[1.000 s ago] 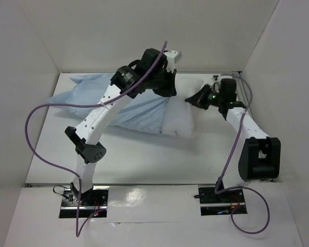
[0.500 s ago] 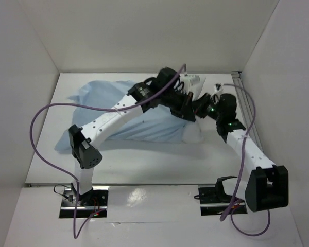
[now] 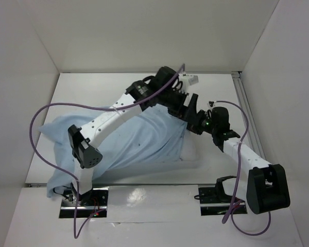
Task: Put the pillow into the pillowcase
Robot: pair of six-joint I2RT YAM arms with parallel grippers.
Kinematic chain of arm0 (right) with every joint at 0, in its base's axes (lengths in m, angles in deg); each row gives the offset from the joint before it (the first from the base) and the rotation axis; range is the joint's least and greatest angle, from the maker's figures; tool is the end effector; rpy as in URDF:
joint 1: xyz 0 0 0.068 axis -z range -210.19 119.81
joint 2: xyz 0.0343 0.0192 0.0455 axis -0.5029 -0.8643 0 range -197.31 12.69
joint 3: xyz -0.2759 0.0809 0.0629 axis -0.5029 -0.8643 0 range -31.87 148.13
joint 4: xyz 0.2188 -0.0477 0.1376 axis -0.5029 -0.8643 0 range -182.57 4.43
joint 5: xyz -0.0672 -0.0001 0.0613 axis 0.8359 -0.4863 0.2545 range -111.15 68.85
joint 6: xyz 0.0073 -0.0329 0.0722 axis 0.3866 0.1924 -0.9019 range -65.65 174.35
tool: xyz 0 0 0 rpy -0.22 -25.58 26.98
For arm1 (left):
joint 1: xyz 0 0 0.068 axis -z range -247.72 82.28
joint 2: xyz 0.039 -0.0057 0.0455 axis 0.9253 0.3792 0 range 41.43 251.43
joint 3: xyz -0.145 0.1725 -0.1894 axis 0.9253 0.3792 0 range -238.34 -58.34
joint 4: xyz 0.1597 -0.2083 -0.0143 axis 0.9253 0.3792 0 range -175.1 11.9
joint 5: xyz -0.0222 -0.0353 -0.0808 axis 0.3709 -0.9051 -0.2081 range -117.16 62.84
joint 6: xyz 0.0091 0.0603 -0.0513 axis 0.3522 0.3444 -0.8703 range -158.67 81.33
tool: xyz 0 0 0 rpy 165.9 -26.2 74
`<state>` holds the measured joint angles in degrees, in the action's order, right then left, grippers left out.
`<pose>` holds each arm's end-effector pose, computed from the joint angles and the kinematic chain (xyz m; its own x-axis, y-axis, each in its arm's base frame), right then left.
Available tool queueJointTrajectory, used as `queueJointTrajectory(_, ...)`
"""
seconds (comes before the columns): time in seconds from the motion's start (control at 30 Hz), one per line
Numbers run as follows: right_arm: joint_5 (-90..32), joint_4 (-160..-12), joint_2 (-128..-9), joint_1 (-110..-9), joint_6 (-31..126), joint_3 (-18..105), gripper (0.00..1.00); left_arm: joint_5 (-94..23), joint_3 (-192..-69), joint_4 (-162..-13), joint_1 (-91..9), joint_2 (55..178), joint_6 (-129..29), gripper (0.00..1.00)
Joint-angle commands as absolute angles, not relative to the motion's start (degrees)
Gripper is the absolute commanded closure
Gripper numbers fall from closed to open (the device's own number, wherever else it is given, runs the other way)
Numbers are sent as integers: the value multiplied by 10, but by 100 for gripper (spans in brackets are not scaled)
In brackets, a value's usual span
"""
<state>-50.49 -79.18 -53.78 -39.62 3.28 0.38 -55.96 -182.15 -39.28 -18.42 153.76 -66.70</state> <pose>0.2527 0.0760 0.2244 -0.7331 0.5657 -0.3776 0.0001 0.5552 0.8317 0.2809 -0.3772 0.4105 -0.7588 0.2507 -0.6011 0.6425 0.4392 -0.6279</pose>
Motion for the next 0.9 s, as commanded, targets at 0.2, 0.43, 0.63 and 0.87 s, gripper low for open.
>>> queueJointTrajectory(0.2, -497, -814, -493, -423, 71, -13, 100, -368, -1816, -349, -335, 1514, -688, 13)
queueJointTrajectory(0.43, -481, -842, -499, -440, 95, 11, 100, -326, -1895, -345, -348, 1650, -688, 16)
queueJointTrajectory(0.63, -470, -849, -504, -445, 95, 16, 100, -352, -1902, -350, -342, 1665, -688, 74)
queueJointTrajectory(0.87, -470, -836, -516, -450, 95, 16, 100, -421, -1918, -375, -336, 1610, -678, 100)
